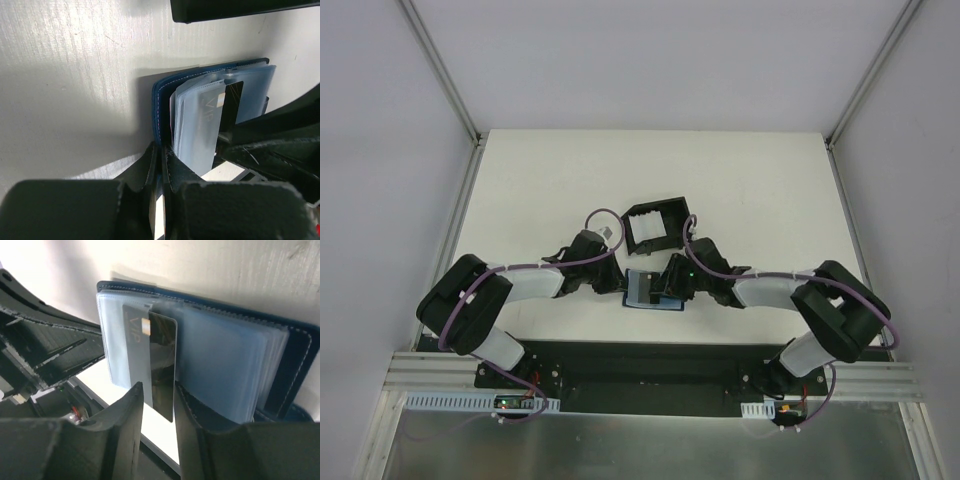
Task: Put the credit cards into the card holder
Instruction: Insert the credit card into the card holder.
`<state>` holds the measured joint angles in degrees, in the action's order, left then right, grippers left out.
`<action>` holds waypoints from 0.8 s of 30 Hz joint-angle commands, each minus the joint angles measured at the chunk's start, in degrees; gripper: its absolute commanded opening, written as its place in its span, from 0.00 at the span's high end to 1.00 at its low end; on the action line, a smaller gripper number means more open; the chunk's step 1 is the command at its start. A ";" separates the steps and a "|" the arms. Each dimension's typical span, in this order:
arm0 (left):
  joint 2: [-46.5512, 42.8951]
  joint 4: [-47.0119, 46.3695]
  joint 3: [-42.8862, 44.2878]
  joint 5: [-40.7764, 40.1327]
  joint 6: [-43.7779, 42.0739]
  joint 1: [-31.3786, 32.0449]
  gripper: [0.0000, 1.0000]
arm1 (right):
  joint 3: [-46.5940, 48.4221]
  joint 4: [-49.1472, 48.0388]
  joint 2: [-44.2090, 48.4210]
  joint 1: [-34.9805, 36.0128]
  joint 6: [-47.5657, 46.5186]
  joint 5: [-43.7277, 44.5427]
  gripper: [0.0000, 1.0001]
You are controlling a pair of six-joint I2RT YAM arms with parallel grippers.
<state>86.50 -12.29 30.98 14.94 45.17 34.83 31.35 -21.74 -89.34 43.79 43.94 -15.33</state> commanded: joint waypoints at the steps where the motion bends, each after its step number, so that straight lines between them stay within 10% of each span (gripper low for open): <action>1: 2.62 9.92 -3.21 -6.15 -3.86 0.33 1.00 | 3.79 15.05 4.44 0.77 -7.64 5.84 0.63; 24: 2.53 8.95 -3.30 -5.01 -3.95 0.33 1.00 | 13.03 11.28 -5.23 2.79 -10.54 1.19 0.58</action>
<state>86.50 -12.62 30.96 14.96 45.12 34.89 42.89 -8.10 -93.43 46.13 34.85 -13.23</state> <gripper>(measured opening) 0.009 0.424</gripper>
